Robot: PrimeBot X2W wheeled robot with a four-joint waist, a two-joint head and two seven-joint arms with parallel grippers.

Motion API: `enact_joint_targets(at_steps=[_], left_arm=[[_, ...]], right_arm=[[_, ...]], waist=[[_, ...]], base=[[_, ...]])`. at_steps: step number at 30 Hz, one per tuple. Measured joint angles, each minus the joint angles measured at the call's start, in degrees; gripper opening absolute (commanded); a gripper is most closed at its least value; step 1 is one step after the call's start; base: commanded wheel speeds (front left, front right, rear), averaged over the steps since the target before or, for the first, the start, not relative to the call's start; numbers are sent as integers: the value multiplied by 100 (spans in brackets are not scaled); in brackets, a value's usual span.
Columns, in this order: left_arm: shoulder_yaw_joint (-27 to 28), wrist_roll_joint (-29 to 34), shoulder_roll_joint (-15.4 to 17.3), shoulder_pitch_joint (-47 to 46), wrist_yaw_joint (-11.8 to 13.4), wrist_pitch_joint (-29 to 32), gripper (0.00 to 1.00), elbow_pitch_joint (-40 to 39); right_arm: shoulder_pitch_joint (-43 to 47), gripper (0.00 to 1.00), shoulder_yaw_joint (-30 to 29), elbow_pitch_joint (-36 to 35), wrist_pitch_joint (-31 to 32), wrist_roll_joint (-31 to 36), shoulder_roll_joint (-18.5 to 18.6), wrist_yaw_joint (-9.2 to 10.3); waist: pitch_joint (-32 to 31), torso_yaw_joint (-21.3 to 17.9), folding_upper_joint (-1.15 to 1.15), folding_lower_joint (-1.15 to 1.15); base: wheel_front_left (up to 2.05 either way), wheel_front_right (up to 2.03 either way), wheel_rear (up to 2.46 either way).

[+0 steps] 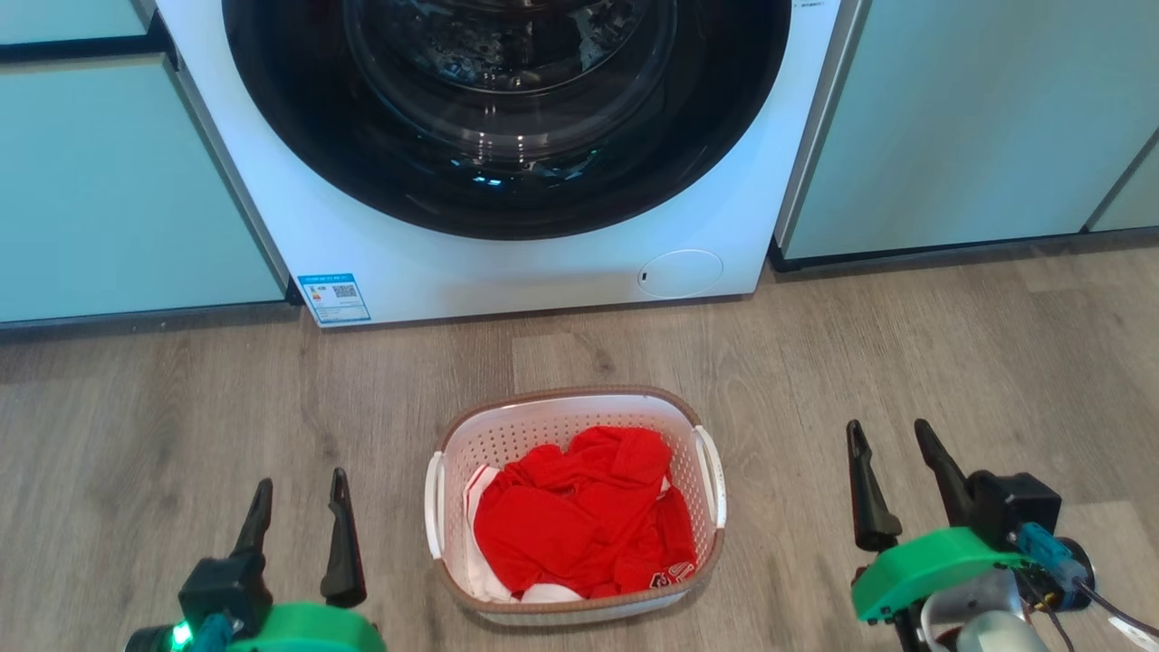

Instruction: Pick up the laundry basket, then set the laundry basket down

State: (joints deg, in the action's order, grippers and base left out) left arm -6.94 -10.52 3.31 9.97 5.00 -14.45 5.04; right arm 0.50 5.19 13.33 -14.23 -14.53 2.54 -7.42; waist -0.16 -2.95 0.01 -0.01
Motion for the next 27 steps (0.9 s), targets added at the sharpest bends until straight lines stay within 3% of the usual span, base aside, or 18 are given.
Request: enact_joint_targets(at_steps=[22,23,27], left_arm=[[23,98,-5,31,-52,0,100,0],[14,104,-4,32,-51,2,0,31],[-2,92,-8,95,-51,27,0,330]], right_arm=[[-4,100,-100,3,0,0,-4,0],[-4,0,-105,38,3,-2,-7,0],[56,0,-99,333,10,-10,-22,0]], waist=[[18,-78,-1,1],[18,-81,-1,1],[18,-82,-1,1]], base=[[0,0,0],[0,0,0],[0,0,0]])
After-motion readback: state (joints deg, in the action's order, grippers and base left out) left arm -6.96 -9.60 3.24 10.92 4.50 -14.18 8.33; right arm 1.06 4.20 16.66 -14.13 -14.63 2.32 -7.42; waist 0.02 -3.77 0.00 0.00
